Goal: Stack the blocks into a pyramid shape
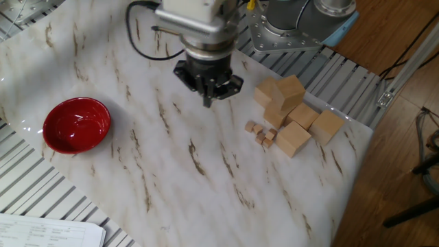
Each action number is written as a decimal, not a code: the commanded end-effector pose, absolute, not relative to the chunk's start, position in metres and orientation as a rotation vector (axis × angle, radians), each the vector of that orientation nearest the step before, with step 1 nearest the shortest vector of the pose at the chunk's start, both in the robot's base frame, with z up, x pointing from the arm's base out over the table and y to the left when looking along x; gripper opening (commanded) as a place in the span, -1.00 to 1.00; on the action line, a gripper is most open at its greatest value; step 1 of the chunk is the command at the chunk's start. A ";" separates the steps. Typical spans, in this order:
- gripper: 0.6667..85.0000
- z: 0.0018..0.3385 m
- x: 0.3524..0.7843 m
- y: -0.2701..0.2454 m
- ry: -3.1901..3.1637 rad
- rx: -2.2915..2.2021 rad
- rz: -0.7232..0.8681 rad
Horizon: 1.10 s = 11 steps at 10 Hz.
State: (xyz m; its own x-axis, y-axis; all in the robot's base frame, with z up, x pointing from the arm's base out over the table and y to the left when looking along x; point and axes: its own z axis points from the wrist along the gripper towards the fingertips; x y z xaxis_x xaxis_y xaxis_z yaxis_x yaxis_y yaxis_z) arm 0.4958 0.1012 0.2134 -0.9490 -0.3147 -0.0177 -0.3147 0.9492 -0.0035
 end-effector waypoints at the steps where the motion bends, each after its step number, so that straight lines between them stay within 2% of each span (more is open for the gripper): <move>1: -0.99 0.213 0.472 0.118 3.092 -0.513 0.075; 3: -0.99 0.211 0.465 0.134 3.099 -0.563 0.156; 7: -0.99 0.213 0.434 0.119 3.225 -0.614 0.094; 10: -0.99 0.210 0.462 0.087 3.127 -0.707 -0.117; 11: -0.99 0.210 0.478 0.087 3.073 -0.704 -0.119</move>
